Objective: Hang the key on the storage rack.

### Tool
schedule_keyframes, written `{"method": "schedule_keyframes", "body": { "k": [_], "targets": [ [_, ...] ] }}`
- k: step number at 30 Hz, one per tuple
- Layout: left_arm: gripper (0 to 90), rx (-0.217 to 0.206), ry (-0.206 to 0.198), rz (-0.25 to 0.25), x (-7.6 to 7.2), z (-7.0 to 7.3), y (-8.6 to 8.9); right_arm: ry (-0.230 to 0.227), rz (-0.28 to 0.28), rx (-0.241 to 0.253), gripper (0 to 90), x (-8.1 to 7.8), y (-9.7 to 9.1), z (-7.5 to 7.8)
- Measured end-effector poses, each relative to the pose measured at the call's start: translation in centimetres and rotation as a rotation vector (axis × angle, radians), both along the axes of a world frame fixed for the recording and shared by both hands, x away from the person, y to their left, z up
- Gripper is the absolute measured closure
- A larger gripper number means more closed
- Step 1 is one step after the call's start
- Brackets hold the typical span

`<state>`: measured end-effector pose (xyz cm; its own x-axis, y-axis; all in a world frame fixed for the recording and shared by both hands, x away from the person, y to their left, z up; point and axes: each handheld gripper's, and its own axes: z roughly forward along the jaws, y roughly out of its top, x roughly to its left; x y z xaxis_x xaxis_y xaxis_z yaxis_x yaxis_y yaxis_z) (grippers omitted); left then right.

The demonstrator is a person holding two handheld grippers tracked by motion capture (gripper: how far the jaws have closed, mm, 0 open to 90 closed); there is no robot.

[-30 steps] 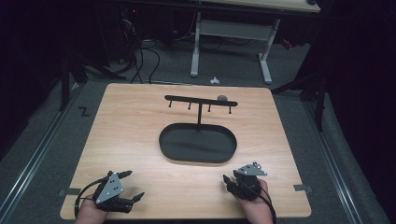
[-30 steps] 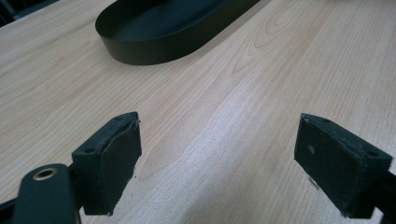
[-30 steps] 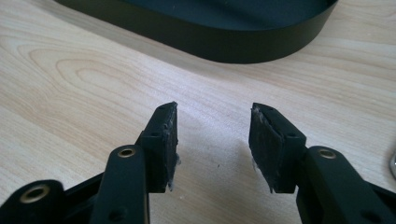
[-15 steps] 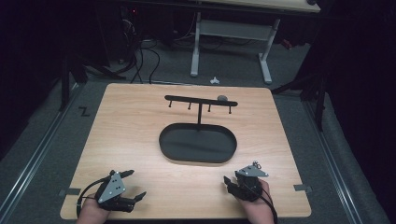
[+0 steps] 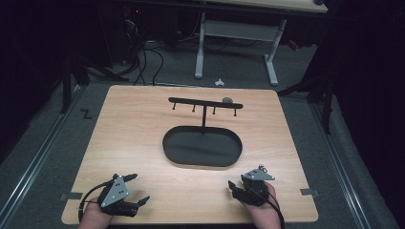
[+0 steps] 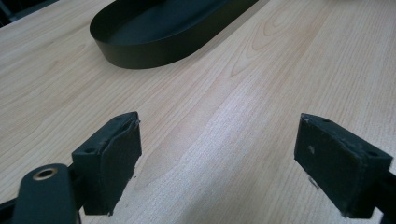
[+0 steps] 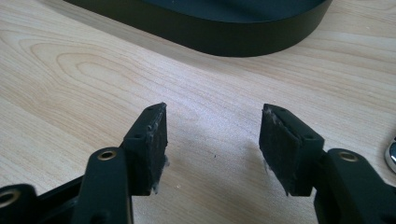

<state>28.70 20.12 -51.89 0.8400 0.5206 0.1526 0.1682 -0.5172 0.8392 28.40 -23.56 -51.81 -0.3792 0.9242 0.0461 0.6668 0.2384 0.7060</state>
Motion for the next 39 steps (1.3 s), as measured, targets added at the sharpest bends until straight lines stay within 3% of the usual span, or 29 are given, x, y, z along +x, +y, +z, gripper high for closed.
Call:
{"method": "schedule_keyframes", "body": {
  "k": [5, 15, 22, 34, 39],
  "targets": [
    [15.3, 0.002, 0.003, 0.0, 0.0, 0.0, 0.1, 0.011, -0.012, 0.002, 36.2, 0.1, 0.1, 0.1],
    [15.3, -0.003, -0.001, 0.002, 0.1, 0.1, 0.1, 0.061, -0.067, 0.005, 17.7, 0.5, 0.2, 0.7],
    [15.3, -0.01, -0.006, 0.0, 0.1, 0.2, 0.1, 0.088, -0.084, -0.038, 16.8, 0.7, 0.3, 0.6],
    [15.3, -0.01, -0.007, -0.001, 0.0, 0.3, 0.3, 0.205, -0.049, -0.144, 16.8, 1.3, 1.2, 1.1],
    [15.3, -0.011, -0.009, -0.001, 0.0, 0.3, 0.3, 0.248, -0.054, -0.134, 19.8, 1.2, 0.7, 1.5]
  ]
}}
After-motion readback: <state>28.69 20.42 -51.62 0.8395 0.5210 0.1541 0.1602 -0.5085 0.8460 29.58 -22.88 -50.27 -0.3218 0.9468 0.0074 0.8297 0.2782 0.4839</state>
